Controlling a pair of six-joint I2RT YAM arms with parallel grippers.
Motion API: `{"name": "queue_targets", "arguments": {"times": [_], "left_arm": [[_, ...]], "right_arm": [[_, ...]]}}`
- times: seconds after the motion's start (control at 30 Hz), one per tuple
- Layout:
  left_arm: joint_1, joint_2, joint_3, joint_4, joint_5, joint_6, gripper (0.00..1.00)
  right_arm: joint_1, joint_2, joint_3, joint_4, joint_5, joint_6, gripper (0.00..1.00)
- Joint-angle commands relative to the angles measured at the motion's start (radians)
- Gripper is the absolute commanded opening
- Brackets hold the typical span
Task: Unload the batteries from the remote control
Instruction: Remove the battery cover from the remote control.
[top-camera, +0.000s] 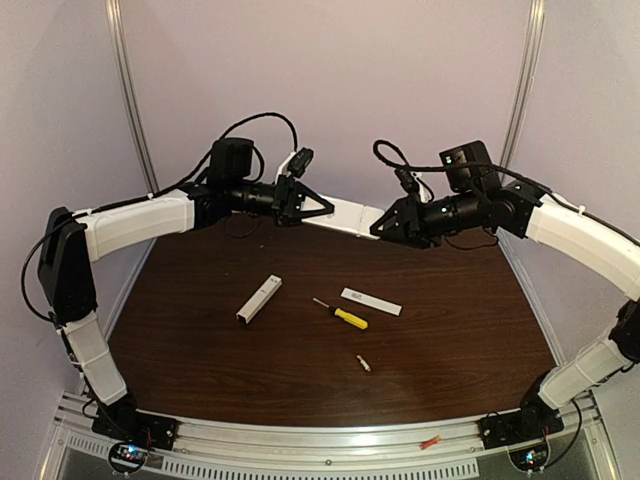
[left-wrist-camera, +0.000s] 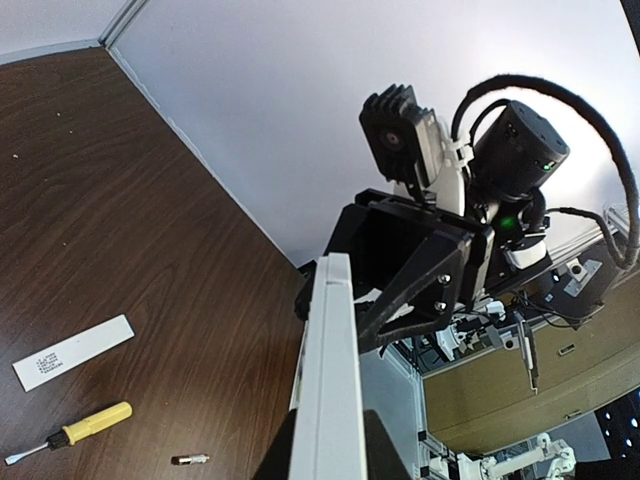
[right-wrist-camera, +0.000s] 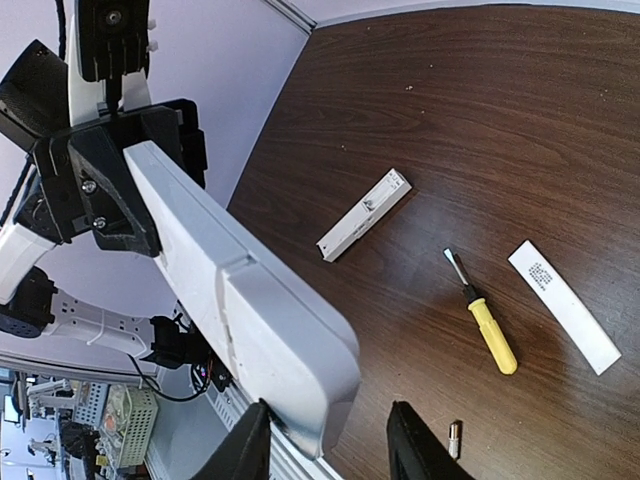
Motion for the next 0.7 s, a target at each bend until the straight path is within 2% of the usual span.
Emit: {"name": "queue_targets", "arguments": {"times": [0.0, 0.17, 0.67], "left_arm": [[0.004, 0.012, 0.044, 0.035, 0.001, 0.018, 0.00], [0.004, 0.022, 0.056, 0.009, -0.006, 0.035, 0.00], [0.006, 0.037, 0.086, -0.158, -0.108, 0.134, 0.00]], "right_arm": [[-0.006, 0.014, 0.029, -0.043, 0.039, -0.022, 0.38], [-0.006, 0.025, 0.043, -0.053, 0.036, -0.029, 0.29], [-0.006, 0.039, 0.049, -0.065, 0.041, -0.027, 0.22]]}}
